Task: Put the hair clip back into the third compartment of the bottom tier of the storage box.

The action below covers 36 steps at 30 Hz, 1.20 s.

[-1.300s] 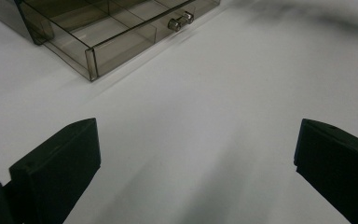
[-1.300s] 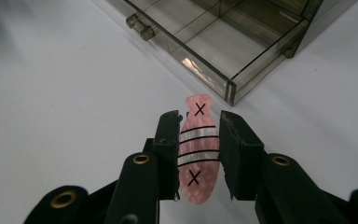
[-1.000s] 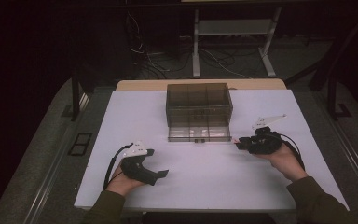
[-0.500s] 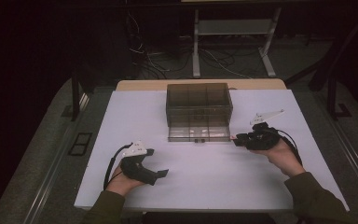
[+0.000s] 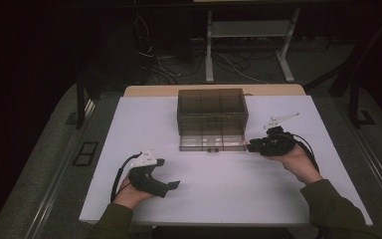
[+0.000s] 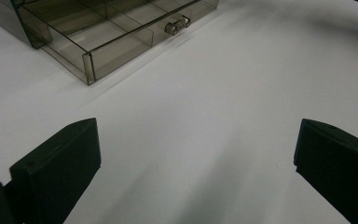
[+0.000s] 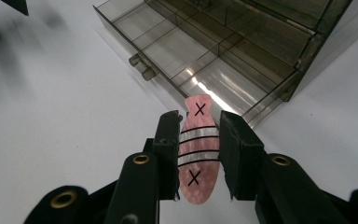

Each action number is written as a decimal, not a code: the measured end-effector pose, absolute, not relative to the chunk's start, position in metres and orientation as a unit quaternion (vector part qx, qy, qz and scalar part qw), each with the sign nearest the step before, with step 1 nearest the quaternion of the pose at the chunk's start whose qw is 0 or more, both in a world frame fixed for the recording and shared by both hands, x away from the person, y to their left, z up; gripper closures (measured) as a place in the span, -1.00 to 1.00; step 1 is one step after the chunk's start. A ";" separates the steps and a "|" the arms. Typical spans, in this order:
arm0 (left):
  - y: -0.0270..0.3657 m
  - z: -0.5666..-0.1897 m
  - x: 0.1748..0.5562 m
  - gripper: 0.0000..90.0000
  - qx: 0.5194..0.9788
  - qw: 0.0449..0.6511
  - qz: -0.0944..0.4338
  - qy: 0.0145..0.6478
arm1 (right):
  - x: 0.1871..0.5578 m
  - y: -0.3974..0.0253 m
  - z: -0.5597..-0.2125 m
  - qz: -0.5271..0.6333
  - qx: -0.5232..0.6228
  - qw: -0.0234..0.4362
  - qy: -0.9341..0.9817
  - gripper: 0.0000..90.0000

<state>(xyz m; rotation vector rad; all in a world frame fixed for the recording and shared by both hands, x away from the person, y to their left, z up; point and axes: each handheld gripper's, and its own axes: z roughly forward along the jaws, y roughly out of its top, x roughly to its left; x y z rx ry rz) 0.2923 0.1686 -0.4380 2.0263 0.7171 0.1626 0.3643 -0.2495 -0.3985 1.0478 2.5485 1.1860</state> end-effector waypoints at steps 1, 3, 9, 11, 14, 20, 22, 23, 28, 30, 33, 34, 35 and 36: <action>0.169 -0.438 0.292 -1.00 0.828 0.473 0.067 0.293 | 0.365 -0.249 -0.398 0.395 0.348 0.070 0.847 0.51; 0.169 -0.438 0.292 -1.00 0.828 0.474 0.066 0.293 | 0.366 -0.247 -0.398 0.395 0.348 0.070 0.847 0.51; 0.169 -0.438 0.292 -1.00 0.827 0.475 0.066 0.294 | 0.371 -0.243 -0.398 0.394 0.347 0.069 0.848 0.51; 0.169 -0.438 0.292 -1.00 0.827 0.475 0.066 0.294 | 0.372 -0.241 -0.399 0.394 0.346 0.069 0.848 0.51; 0.169 -0.438 0.292 -1.00 0.826 0.476 0.065 0.294 | 0.374 -0.239 -0.398 0.395 0.346 0.069 0.848 0.51; 0.169 -0.438 0.292 -1.00 0.826 0.477 0.065 0.294 | 0.379 -0.236 -0.397 0.396 0.345 0.069 0.848 0.51; 0.169 -0.438 0.292 -1.00 0.825 0.478 0.064 0.295 | 0.381 -0.235 -0.398 0.397 0.345 0.068 0.848 0.51; 0.169 -0.438 0.292 -1.00 0.825 0.478 0.064 0.295 | 0.381 -0.234 -0.398 0.397 0.347 0.068 0.847 0.51; 0.169 -0.437 0.292 -1.00 0.824 0.480 0.064 0.294 | 0.386 -0.233 -0.399 0.395 0.349 0.069 0.847 0.51; 0.169 -0.437 0.292 -1.00 0.824 0.480 0.064 0.294 | 0.387 -0.232 -0.399 0.395 0.349 0.067 0.847 0.51; 0.169 -0.437 0.292 -1.00 0.824 0.480 0.064 0.293 | 0.390 -0.231 -0.400 0.397 0.350 0.066 0.846 0.51; 0.169 -0.437 0.292 -1.00 0.825 0.480 0.064 0.292 | 0.391 -0.230 -0.400 0.397 0.350 0.066 0.846 0.51; 0.168 -0.437 0.292 -1.00 0.825 0.480 0.064 0.292 | 0.392 -0.230 -0.400 0.396 0.349 0.066 0.846 0.51; 0.168 -0.437 0.292 -1.00 0.825 0.480 0.064 0.292 | 0.393 -0.229 -0.400 0.397 0.349 0.066 0.846 0.51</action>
